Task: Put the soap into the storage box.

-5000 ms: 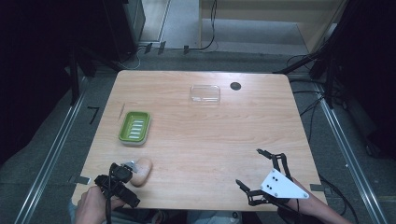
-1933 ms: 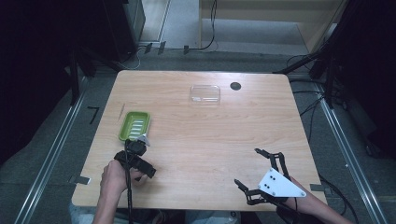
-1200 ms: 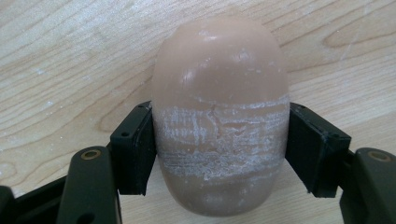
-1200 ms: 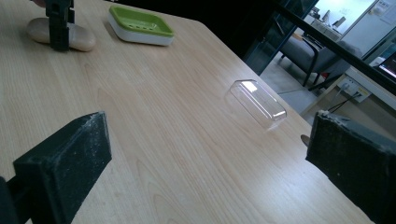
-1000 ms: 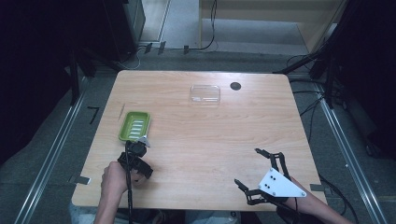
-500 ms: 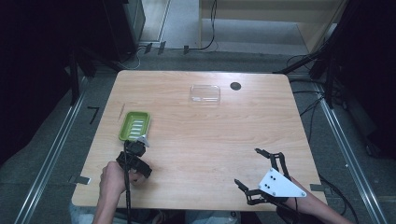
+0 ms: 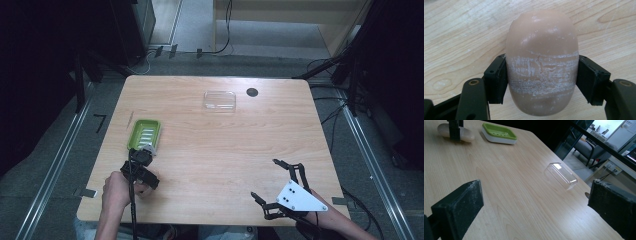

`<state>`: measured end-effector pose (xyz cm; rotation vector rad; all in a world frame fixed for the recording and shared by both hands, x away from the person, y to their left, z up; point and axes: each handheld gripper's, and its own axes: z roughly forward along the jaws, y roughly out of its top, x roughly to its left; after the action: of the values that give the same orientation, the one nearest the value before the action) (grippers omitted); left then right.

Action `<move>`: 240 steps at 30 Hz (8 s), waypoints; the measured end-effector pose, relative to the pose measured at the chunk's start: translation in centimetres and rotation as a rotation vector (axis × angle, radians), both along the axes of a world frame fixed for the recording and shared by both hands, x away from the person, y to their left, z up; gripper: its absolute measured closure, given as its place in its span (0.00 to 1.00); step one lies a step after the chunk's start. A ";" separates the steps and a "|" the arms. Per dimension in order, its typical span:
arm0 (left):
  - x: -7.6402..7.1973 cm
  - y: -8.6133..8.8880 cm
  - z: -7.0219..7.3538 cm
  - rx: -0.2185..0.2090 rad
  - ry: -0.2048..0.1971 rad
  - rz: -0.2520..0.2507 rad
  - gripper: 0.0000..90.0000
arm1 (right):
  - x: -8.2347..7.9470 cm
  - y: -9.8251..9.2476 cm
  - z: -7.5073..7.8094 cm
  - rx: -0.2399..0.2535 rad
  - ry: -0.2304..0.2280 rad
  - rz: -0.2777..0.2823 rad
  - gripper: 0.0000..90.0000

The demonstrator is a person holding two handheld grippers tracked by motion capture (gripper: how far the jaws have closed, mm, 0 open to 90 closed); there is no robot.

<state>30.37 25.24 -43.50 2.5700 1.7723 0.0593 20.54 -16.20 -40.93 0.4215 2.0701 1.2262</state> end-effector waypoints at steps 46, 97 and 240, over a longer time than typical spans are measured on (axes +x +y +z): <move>3.1 1.3 2.2 -0.015 0.026 -0.015 0.37 | 0.1 0.0 0.0 0.003 0.001 0.001 0.00; 7.5 1.6 5.0 -0.003 0.047 -0.020 0.37 | 0.1 -0.1 0.0 0.010 0.006 -0.003 0.00; 16.1 3.6 0.6 0.009 -0.024 0.218 0.36 | 0.1 -0.2 0.0 0.017 0.003 -0.002 0.00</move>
<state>46.49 28.86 -42.85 2.3601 2.0389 0.1005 20.68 -16.42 -40.95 0.4328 2.0625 1.2434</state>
